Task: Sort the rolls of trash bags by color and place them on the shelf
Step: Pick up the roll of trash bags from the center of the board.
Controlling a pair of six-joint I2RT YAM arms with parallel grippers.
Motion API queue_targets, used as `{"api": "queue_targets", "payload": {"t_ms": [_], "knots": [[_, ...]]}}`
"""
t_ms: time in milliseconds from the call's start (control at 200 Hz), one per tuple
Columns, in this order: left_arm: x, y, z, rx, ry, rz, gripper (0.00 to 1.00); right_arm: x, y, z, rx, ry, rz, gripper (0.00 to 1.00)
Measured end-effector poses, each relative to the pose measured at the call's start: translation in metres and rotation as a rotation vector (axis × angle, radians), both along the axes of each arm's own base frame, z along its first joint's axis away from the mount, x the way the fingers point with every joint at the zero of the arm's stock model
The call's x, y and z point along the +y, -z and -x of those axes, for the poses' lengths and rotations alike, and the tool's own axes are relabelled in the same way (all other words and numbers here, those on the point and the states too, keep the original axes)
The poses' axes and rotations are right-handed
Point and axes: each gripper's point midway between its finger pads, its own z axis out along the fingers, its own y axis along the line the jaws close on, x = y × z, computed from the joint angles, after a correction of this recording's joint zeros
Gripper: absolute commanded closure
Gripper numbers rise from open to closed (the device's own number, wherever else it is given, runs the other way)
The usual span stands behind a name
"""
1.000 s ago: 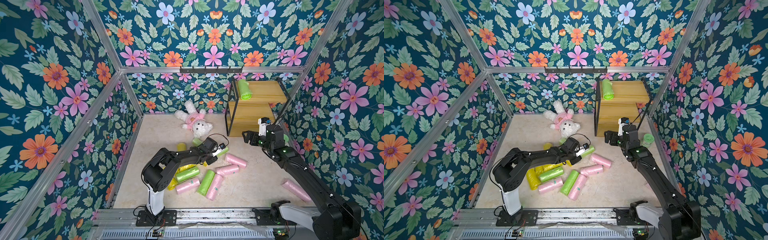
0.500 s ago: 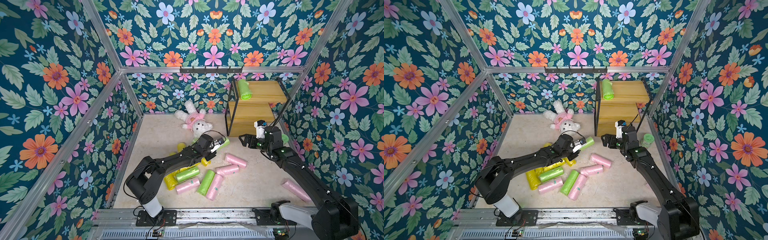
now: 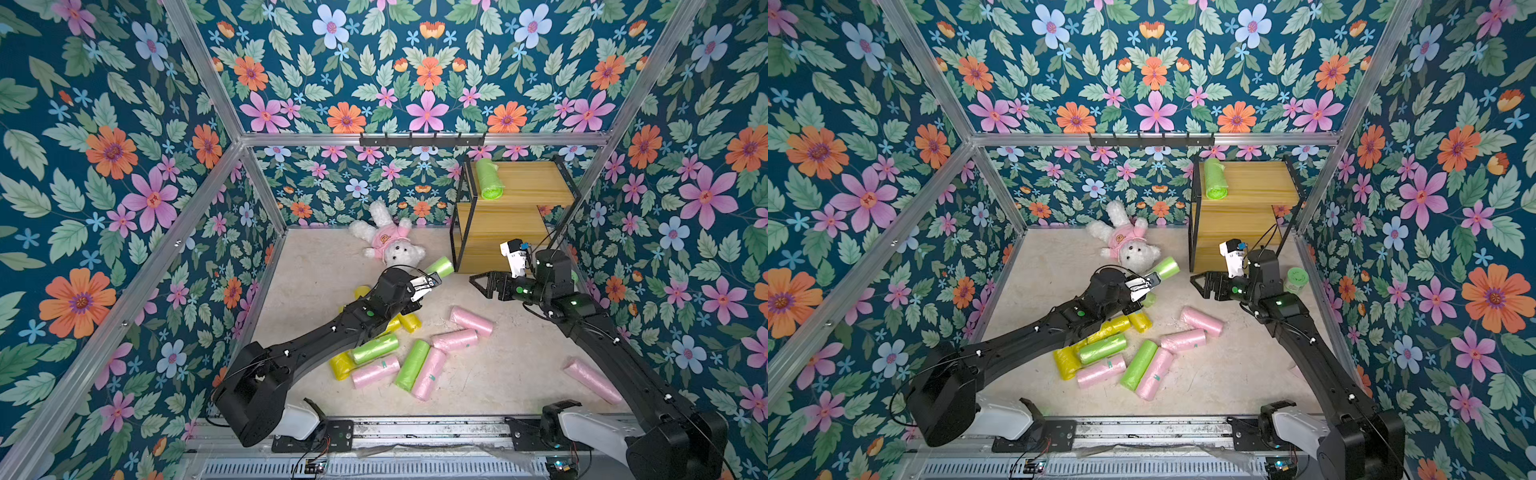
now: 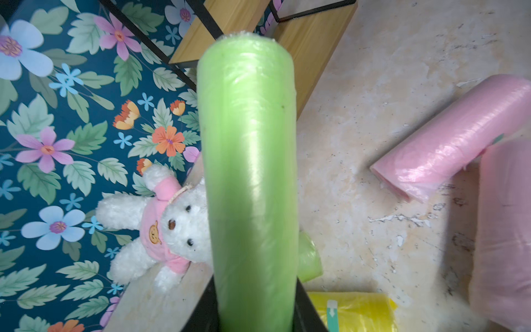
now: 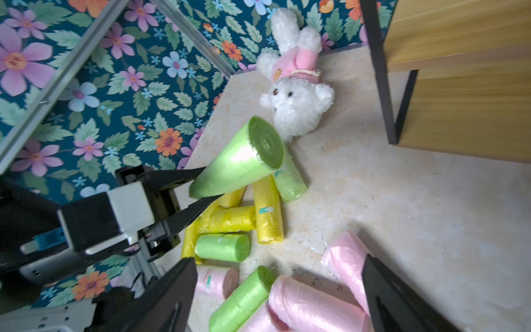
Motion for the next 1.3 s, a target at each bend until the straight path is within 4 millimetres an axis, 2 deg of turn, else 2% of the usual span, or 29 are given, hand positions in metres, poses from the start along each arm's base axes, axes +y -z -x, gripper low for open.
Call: {"api": "queue_targets", "payload": {"t_ms": [170,380,710,780,870,1110,1210,1300], "knots": [[-0.001,-0.02,0.008,-0.082,0.062,0.003,0.72,0.021,-0.006,0.018,0.002,-0.122,-0.054,0.03],[-0.008,-0.035,0.03,-0.137,0.198,0.025,0.72,0.041,-0.003,0.029,0.017,-0.219,-0.109,0.02],[-0.016,-0.035,0.058,-0.175,0.346,0.011,0.72,0.055,-0.003,0.029,0.019,-0.289,-0.155,0.06],[-0.017,-0.036,0.061,-0.187,0.368,0.008,0.71,0.057,0.0,0.028,0.029,-0.302,-0.156,0.12],[-0.018,-0.038,0.064,-0.196,0.386,0.013,0.71,0.06,0.004,0.029,0.041,-0.326,-0.162,0.26],[-0.021,-0.035,0.063,-0.204,0.401,-0.003,0.68,0.063,-0.001,0.034,0.03,-0.368,-0.183,0.52],[-0.022,-0.033,0.062,-0.203,0.399,-0.006,0.63,0.063,-0.001,0.034,0.028,-0.371,-0.184,0.6],[-0.022,-0.032,0.061,-0.203,0.399,-0.008,0.51,0.062,-0.001,0.033,0.028,-0.367,-0.184,0.62]]}}
